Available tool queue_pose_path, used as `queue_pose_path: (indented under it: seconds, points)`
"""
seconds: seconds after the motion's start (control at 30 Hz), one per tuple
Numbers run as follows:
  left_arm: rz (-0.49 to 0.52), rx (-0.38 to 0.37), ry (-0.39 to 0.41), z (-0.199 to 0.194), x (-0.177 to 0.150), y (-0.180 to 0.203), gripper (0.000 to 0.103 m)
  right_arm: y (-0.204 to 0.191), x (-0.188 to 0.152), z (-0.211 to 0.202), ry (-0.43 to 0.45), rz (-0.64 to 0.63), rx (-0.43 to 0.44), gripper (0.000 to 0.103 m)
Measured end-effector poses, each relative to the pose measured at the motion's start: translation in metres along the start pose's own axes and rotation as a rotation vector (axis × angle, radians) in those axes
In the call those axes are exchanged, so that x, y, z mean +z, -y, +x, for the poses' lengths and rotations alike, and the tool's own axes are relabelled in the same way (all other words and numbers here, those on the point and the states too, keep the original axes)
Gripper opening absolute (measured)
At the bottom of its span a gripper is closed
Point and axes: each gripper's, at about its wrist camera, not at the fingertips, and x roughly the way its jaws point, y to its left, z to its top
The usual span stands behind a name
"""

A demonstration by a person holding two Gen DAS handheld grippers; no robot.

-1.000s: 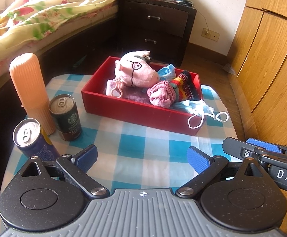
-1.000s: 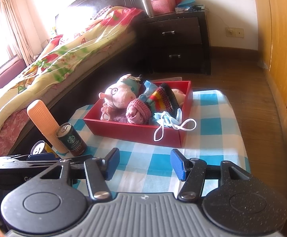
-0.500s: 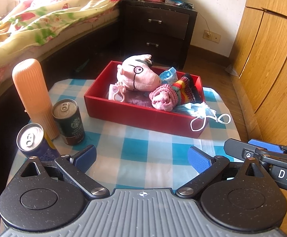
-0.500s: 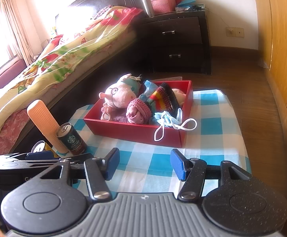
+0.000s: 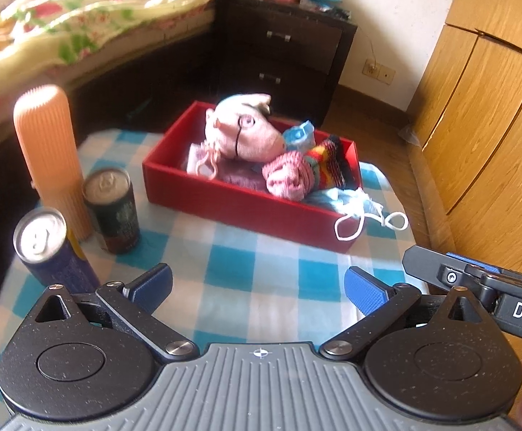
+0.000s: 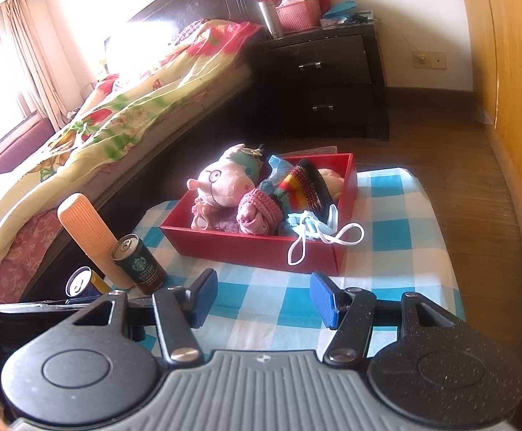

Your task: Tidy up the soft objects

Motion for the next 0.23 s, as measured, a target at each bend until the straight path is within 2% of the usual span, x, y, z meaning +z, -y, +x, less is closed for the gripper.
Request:
queue_pose_path:
  seconds: [0.17, 0.23]
  points:
    - [-0.014, -0.012, 0.017, -0.0010, -0.0009, -0.0027, 0.097, 0.0009, 0.0009, -0.0011, 0.003, 0.005, 0.003, 0.035]
    - [-0.004, 0.008, 0.030, -0.0025, -0.0007, -0.0015, 0.097, 0.0001, 0.0007, -0.0009, 0.000, 0.000, 0.000, 0.035]
